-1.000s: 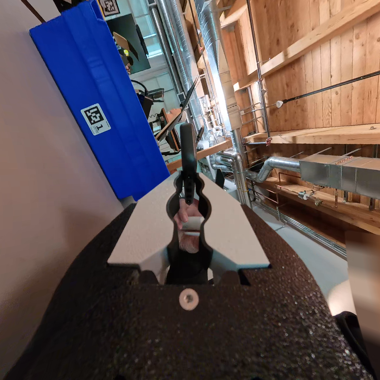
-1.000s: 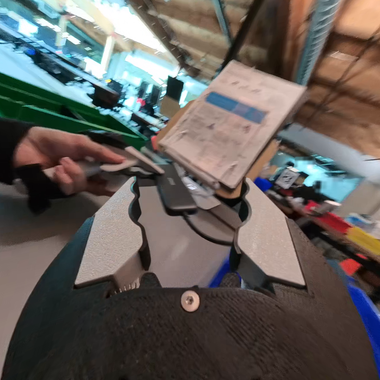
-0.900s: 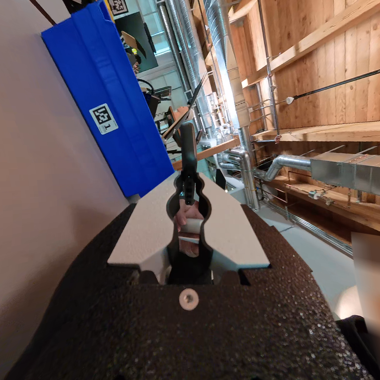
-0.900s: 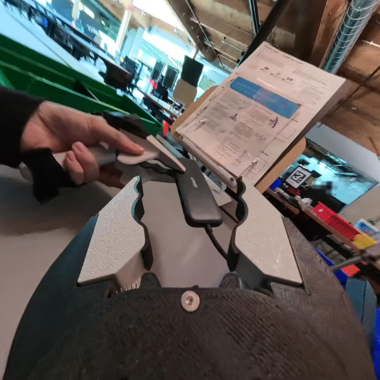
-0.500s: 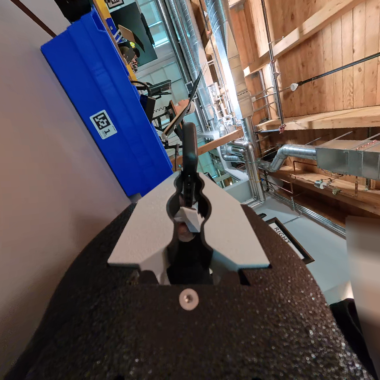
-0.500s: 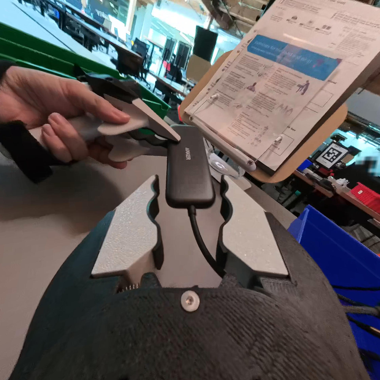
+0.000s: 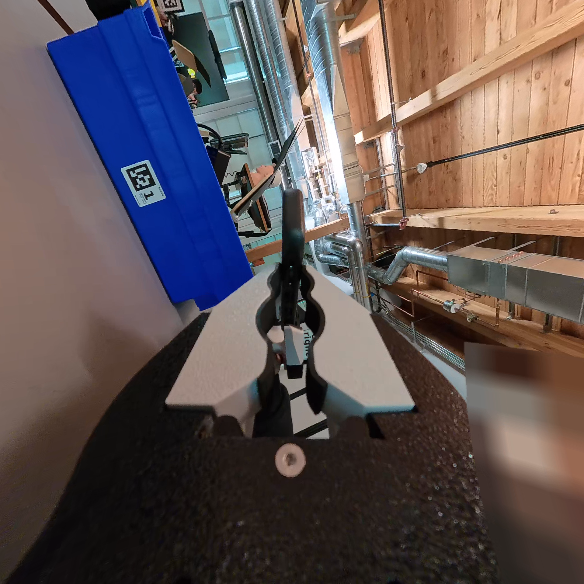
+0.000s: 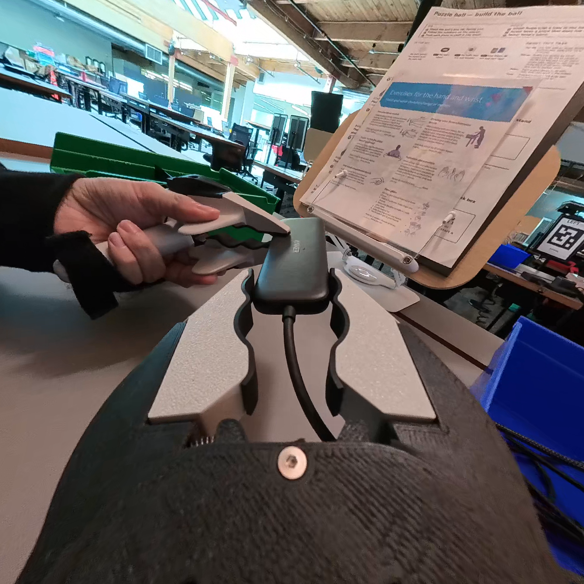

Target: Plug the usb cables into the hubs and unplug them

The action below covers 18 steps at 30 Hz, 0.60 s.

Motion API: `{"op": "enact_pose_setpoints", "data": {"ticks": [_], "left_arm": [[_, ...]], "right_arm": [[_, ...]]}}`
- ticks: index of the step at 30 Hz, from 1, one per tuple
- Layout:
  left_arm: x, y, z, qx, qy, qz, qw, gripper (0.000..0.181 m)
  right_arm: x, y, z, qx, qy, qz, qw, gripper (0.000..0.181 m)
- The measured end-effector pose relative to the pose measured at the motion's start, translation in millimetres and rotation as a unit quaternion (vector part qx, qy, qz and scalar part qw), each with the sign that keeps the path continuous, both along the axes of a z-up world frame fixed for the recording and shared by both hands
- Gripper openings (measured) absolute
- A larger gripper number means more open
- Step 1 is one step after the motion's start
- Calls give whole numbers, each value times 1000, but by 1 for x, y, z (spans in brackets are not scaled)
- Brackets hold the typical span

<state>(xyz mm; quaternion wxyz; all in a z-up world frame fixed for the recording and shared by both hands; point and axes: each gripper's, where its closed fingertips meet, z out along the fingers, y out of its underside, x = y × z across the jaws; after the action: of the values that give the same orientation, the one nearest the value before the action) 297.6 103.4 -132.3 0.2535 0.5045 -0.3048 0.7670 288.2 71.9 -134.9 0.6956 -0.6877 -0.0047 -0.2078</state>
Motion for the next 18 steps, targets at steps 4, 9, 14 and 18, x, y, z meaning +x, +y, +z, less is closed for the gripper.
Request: {"op": "enact_pose_setpoints", "data": {"ticks": [4, 9, 14, 18], "left_arm": [[1, 1, -1, 3, 2, 5, 1000, 9], [9, 11, 6, 103, -39, 83, 990, 17], [11, 22, 15, 271, -87, 172, 943, 24], [-15, 0, 53, 383, -166, 154, 896, 26]], "right_arm": [[0, 1, 0, -6, 26, -7, 1000, 45], [2, 0, 4, 33, 124, 4, 992, 45], [13, -8, 13, 79, 165, -17, 983, 45], [13, -12, 25, 108, 141, -31, 984, 45]]}}
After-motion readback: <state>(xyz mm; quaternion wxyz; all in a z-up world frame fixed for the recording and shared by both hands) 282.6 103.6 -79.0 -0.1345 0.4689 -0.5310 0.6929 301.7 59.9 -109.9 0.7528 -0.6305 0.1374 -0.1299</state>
